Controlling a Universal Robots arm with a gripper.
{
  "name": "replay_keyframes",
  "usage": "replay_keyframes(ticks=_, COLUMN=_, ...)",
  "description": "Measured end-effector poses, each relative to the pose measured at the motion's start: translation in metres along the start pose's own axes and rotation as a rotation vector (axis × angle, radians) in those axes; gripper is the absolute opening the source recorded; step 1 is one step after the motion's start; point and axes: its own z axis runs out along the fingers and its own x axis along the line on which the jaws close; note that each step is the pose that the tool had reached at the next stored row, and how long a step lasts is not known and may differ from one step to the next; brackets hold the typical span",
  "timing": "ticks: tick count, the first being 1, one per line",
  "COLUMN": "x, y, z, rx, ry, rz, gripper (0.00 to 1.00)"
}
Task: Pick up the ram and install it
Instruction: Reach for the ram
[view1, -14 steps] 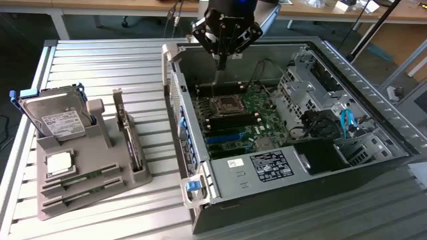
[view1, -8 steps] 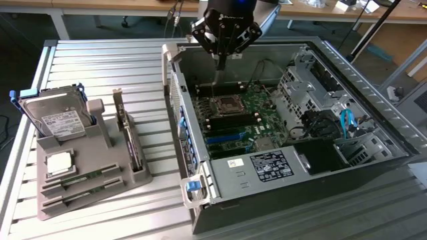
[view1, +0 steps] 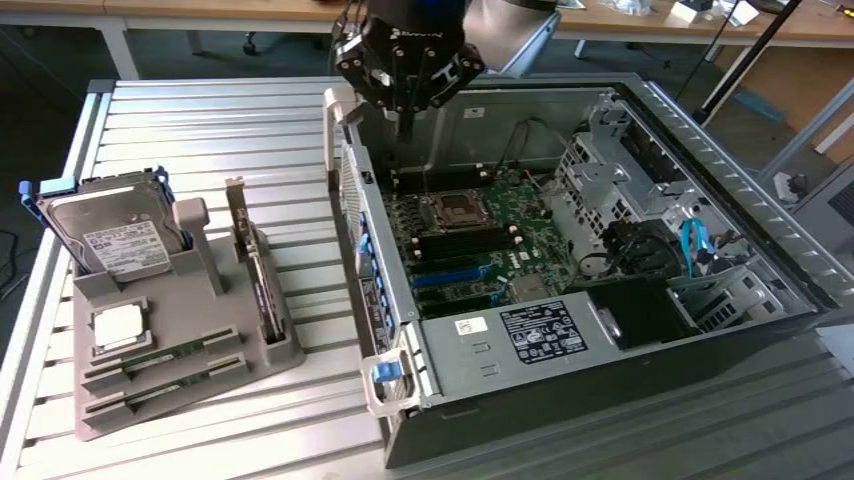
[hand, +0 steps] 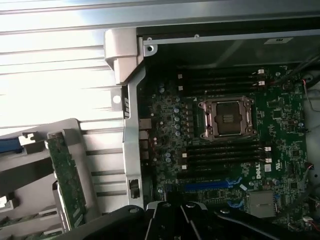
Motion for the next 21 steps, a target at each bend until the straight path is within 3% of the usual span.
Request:
replay_keyframes(ticks=11, x=0.053, y=-0.004, z=-0.0014, rx=0.0, ry=0.0, rz=0.0, gripper=0.11)
replay_keyframes(ticks=17, x=0.099, y=-0.0074, z=-0.0024, rx=0.0, ry=0.0, rz=0.0, gripper=0.11)
replay_keyframes(ticks=21, x=0.117, y=-0.0088, z=-0.0027, rx=0.0001, ry=0.0, rz=0.0, gripper=0.11)
